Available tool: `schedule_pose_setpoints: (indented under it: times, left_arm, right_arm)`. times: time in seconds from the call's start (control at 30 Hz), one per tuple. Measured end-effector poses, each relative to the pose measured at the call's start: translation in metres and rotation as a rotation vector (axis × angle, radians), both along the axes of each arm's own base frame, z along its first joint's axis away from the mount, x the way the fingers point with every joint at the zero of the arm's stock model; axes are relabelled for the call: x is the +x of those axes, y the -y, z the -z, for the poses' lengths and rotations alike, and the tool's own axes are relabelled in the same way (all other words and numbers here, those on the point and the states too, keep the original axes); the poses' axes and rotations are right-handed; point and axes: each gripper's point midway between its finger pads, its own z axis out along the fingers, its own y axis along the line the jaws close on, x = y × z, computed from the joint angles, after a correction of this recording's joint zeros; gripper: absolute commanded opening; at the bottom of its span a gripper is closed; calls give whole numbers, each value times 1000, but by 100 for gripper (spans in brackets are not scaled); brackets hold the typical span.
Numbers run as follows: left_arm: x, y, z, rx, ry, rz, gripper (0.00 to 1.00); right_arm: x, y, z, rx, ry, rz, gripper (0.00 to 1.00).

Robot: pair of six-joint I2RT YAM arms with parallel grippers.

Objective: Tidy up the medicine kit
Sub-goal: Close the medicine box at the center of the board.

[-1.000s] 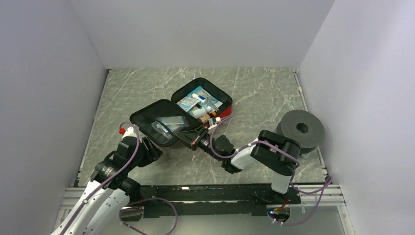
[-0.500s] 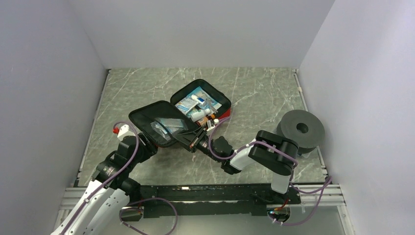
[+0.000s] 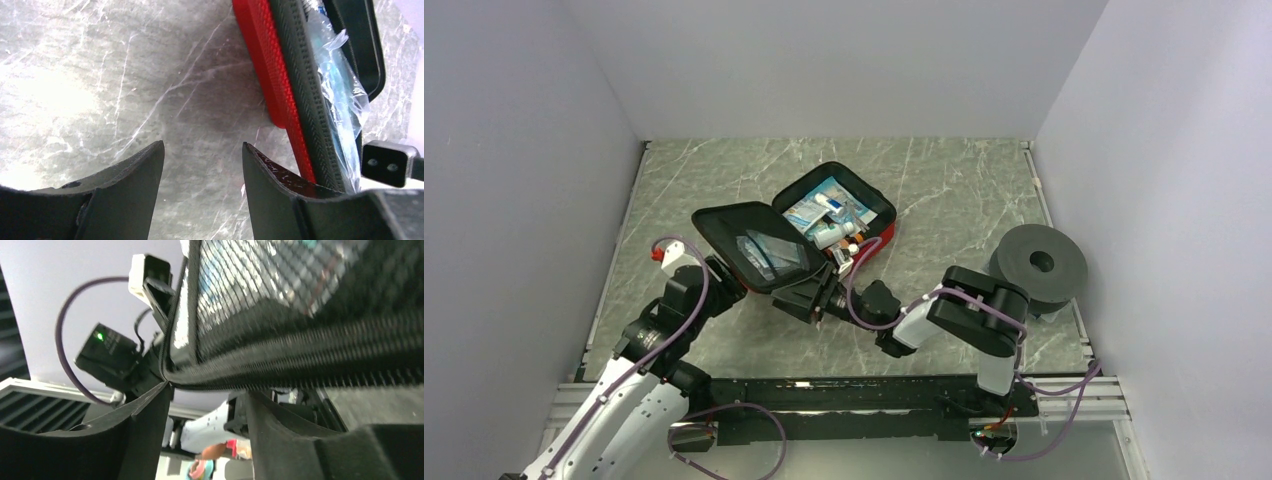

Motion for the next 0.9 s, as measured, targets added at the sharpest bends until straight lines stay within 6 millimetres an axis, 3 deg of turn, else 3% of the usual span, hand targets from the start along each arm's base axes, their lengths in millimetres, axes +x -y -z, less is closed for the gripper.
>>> schedule_pose_setpoints:
  times: [0.1, 0.23, 0.43, 0.53, 0.77, 0.9]
  left_arm:
    - [4, 2, -6, -6, 16, 0, 64]
    - [9, 3, -14, -10, 38, 0, 64]
    - [14, 2, -20, -10, 59, -6, 65]
    - [16, 1, -22, -3, 57, -10, 65]
    - [29, 1, -29, 10, 64, -20, 65]
    - [34, 0, -32, 15, 68, -20, 65]
  right_arm:
    - [-10, 8, 7, -23, 10, -40, 62]
    - [-19, 34, 12, -57, 28, -63, 64]
    - [-14, 81, -36, -29, 191, -7, 65]
    - [-4, 103, -60, -85, 302, 64, 72]
    - [57, 156, -114, -405, 538, 384, 71]
    - [112, 189, -98, -654, 554, 514, 70]
